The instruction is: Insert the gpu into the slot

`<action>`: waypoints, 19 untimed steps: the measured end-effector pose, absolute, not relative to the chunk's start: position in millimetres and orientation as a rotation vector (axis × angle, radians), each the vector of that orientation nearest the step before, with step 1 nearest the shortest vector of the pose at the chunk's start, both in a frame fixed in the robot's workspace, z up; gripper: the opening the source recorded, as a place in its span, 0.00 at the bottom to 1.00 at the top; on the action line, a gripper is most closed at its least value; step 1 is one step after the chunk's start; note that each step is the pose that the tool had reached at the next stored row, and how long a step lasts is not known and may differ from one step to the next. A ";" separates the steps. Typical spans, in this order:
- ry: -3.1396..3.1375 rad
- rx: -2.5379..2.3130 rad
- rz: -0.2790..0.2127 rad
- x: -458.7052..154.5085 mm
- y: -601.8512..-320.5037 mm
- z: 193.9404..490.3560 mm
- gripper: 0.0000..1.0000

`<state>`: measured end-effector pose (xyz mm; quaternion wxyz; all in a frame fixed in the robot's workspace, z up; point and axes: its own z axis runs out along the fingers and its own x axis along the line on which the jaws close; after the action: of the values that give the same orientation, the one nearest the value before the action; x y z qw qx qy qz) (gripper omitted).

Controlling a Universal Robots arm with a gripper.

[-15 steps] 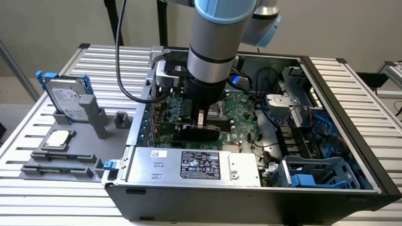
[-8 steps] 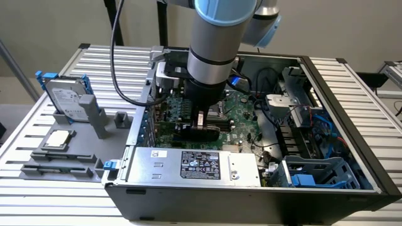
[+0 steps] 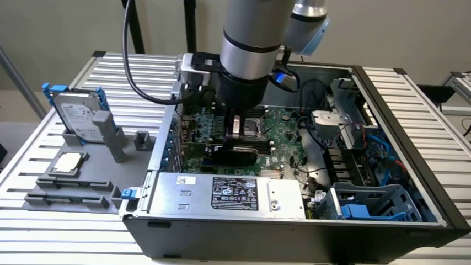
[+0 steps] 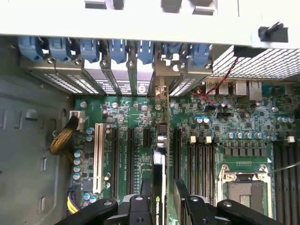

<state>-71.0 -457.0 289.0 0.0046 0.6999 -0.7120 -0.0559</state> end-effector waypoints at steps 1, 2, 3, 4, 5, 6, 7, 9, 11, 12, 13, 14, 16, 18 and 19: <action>-2.230 2.193 -0.175 -71.0 -457.0 292.5 0.33; -2.230 2.193 -0.175 -71.3 -456.9 294.1 0.31; -2.230 2.193 -0.175 -71.8 -456.7 294.1 0.31; -2.229 2.194 -0.175 -72.5 -456.6 294.1 0.25; -2.229 2.194 -0.175 -73.5 -456.4 294.1 0.18; -2.228 2.194 -0.175 -74.7 -456.2 294.2 0.18; -2.228 2.195 -0.175 -76.2 -456.0 294.2 0.13; -2.225 2.198 -0.175 -80.0 -456.0 294.0 0.11; -2.221 2.201 -0.175 -84.5 -456.0 293.6 0.11; -2.219 2.203 -0.175 -86.9 -456.0 293.5 0.11; -2.217 2.205 -0.175 -90.0 -456.0 293.3 0.11; -2.215 2.207 -0.175 -92.6 -456.0 292.9 0.11; -2.212 2.210 -0.175 -97.3 -456.0 292.2 0.11; -2.209 2.212 -0.174 -101.8 -456.0 292.1 0.11; -2.207 2.214 -0.174 -103.3 -456.0 292.1 0.11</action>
<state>-103.3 -456.0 292.1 0.0053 0.7072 -0.7048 -0.0556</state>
